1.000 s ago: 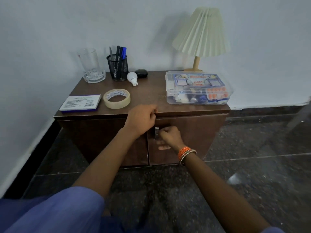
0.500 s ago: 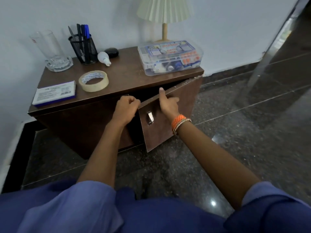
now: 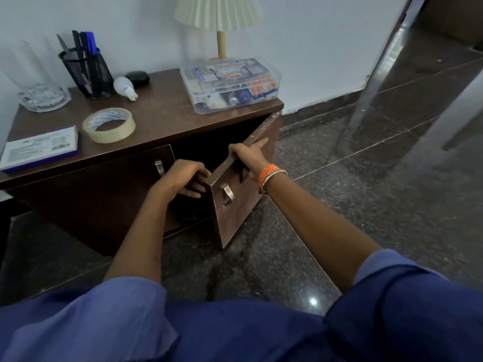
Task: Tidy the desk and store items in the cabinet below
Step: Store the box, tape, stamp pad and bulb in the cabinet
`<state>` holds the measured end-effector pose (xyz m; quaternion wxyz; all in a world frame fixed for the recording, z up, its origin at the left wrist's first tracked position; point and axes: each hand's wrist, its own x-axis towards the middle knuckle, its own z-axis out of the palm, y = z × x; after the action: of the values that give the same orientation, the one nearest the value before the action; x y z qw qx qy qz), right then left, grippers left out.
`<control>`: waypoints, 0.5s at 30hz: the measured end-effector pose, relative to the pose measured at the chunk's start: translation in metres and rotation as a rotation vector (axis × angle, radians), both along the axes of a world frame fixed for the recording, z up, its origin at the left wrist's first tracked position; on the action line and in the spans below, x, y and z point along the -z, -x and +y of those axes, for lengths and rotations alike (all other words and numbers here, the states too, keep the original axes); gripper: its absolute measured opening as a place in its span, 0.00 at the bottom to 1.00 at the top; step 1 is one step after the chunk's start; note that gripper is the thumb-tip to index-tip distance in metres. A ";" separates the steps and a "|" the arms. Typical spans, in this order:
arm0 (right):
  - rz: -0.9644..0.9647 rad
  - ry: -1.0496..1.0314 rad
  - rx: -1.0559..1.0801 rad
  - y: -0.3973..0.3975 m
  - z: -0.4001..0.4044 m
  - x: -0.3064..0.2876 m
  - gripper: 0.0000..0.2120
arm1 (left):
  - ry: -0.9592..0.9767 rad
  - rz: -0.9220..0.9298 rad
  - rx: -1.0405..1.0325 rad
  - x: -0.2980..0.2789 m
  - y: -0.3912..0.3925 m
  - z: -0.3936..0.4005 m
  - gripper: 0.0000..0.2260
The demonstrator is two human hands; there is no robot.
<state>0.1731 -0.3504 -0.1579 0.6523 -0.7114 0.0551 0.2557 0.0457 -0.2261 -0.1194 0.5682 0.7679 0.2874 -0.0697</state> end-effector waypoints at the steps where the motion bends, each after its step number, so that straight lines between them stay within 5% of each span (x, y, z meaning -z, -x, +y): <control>1: -0.018 0.025 -0.014 -0.004 -0.007 0.008 0.67 | -0.021 0.034 0.064 0.003 -0.002 -0.005 0.09; 4: -0.059 0.062 -0.035 0.012 -0.034 -0.006 0.60 | -0.352 0.027 0.317 0.014 -0.015 -0.015 0.12; 7: -0.083 0.041 -0.137 0.020 -0.061 -0.020 0.42 | -0.778 -0.096 0.539 0.019 -0.027 -0.026 0.29; 12: -0.065 0.141 -0.244 0.004 -0.108 -0.025 0.33 | -0.957 -0.359 0.693 0.019 -0.038 -0.055 0.39; 15: -0.210 0.396 -0.233 -0.008 -0.138 -0.039 0.21 | -1.009 -0.384 0.729 0.022 -0.043 -0.066 0.39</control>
<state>0.1811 -0.4880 -0.1188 0.4684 -0.8495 -0.0463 0.2383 0.0890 -0.2922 -0.1413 0.1188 0.9875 -0.1006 0.0241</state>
